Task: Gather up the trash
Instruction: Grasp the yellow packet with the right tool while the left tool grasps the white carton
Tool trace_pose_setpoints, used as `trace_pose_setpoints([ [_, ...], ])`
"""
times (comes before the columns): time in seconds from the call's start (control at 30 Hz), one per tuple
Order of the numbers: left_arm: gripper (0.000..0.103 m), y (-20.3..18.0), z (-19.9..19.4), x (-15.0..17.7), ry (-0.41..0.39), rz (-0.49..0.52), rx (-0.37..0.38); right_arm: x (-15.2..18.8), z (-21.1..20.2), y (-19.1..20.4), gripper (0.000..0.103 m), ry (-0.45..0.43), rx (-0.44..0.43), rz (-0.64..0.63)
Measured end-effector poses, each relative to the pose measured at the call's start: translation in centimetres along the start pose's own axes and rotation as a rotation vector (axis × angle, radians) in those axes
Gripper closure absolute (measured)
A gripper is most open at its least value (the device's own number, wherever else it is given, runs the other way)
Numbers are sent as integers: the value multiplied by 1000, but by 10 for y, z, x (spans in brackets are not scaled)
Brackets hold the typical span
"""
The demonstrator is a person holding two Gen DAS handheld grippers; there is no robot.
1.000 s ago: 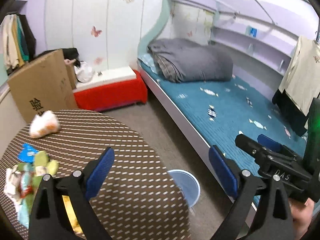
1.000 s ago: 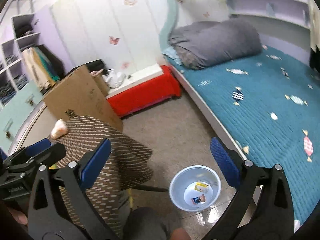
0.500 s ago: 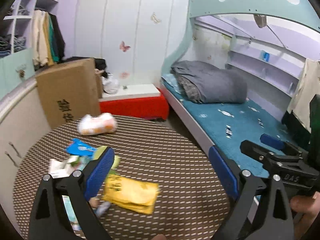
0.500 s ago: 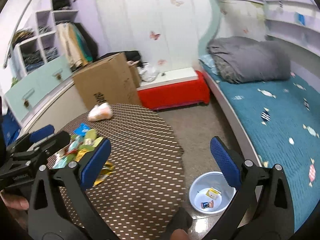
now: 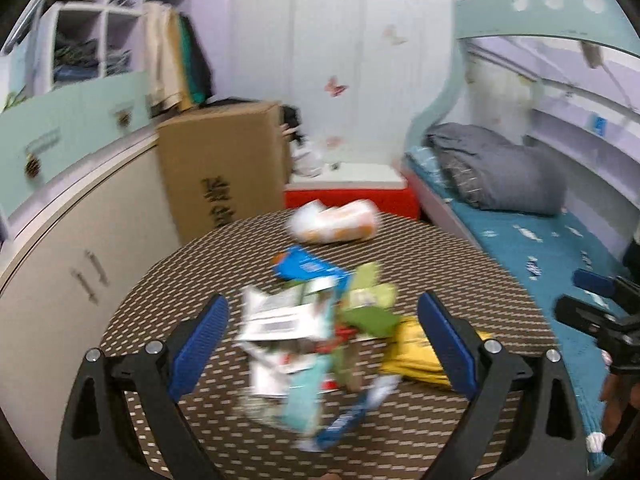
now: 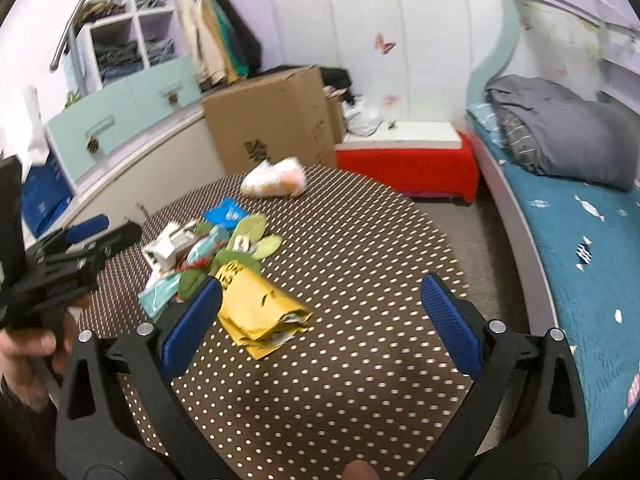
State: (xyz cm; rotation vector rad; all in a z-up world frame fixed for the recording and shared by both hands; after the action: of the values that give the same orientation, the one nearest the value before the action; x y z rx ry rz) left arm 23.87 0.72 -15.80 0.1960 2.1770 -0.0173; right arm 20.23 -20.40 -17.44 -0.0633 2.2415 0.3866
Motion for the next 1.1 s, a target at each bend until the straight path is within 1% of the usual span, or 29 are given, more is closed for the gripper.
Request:
trace_pose_setpoints([
  [0.1,10,19,17,10,39,-6,-22,9,14,9,6,36,-23,-15],
  [0.2,10,21,34,15,64,17,-38,17,28,15,6,73,-40,-29],
  [0.27,10,21,41,20,78,22,-40,22,37,21,6,97,-56,-45],
  [0.37,10,20,57,25,102,17,-21,28,49,28,6,130,-73,-68],
  [0.4,16,21,62,26,113,14,-11,30,55,31,6,149,-84,-74],
  [0.43,34,20,68,28,127,2,16,32,60,35,6,164,-96,-80],
  [0.47,44,20,73,30,145,-13,45,34,65,39,6,177,-109,-86],
  [0.5,46,20,75,32,156,-32,71,35,71,44,6,190,-122,-95],
  [0.53,46,21,76,31,149,-48,92,35,76,48,6,198,-127,-103],
  [0.63,48,23,73,30,139,-57,113,38,89,57,8,221,-146,-131],
  [0.67,48,25,71,30,134,-61,112,39,92,59,12,225,-148,-136],
  [0.7,48,28,69,30,129,-61,105,40,95,62,31,232,-156,-146],
  [0.73,48,29,68,30,125,-62,104,42,98,65,45,244,-157,-154],
  [0.77,48,30,65,31,122,-63,103,44,100,66,46,248,-152,-156],
  [0.83,48,32,59,31,108,-63,94,46,98,69,54,244,-143,-175],
  [0.87,48,33,56,32,103,-62,90,47,96,69,60,238,-139,-181],
  [0.93,48,34,49,33,90,-61,85,48,90,67,65,229,-144,-157],
  [1.1,48,34,30,35,60,-61,83,46,71,46,67,194,-135,-90],
])
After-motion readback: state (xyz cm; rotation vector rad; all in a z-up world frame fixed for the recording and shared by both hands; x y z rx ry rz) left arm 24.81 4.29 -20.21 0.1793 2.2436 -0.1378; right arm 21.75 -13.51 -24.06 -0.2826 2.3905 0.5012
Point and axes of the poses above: each gripper's, at about its wrist camera, not at the fingertips, and z roughly the way its jaws point, y to its left, x to its underside, the point moved 10 cm from there along z, roughly the way its jaws point, and after that the axes turned 5 degrees about z, right-handed, at the moved point
